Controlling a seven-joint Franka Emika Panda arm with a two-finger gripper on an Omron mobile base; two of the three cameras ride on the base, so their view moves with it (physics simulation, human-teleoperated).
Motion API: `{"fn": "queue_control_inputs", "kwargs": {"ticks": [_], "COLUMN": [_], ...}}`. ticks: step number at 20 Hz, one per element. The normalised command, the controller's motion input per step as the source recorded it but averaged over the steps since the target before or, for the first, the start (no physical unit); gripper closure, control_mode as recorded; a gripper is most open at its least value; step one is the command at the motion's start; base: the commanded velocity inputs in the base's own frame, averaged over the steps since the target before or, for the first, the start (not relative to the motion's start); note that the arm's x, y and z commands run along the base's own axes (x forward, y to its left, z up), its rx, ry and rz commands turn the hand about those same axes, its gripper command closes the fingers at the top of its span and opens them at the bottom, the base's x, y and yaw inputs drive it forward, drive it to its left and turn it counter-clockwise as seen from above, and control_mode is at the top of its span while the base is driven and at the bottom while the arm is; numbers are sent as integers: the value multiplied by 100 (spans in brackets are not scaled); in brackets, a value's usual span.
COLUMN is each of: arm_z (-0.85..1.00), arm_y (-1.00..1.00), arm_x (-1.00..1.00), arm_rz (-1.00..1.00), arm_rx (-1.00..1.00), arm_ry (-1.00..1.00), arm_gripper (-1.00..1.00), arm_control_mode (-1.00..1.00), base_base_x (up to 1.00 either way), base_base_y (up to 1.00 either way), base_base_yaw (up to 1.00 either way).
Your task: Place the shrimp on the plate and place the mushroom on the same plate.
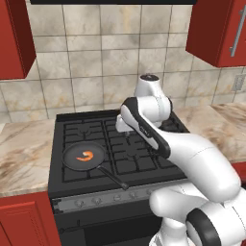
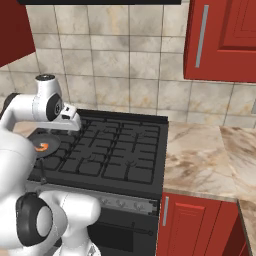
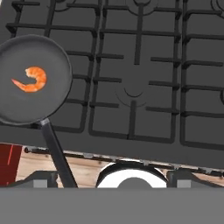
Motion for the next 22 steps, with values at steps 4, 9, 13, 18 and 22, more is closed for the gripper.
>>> {"fn": "queue_control_inputs", "kwargs": {"ticks": [4,9,13,18,22], "arm_z": [-17,-15,-17,-21,-27], "arm_y": [60,57,44,47,36], "arm_x": [22,19,16,15,13], "arm_rz": [3,2,0,0,0], "arm_rx": [0,0,0,-1,-2], "arm_ry": [8,6,1,0,0], "arm_gripper": [-100,-100,-100,-100,-100], "arm_control_mode": [-100,-100,-100,-100,-100], "base_base_x": [0,0,0,0,0], "base_base_y": [0,0,0,0,0], "base_base_yaw": [0,0,0,0,0]}}
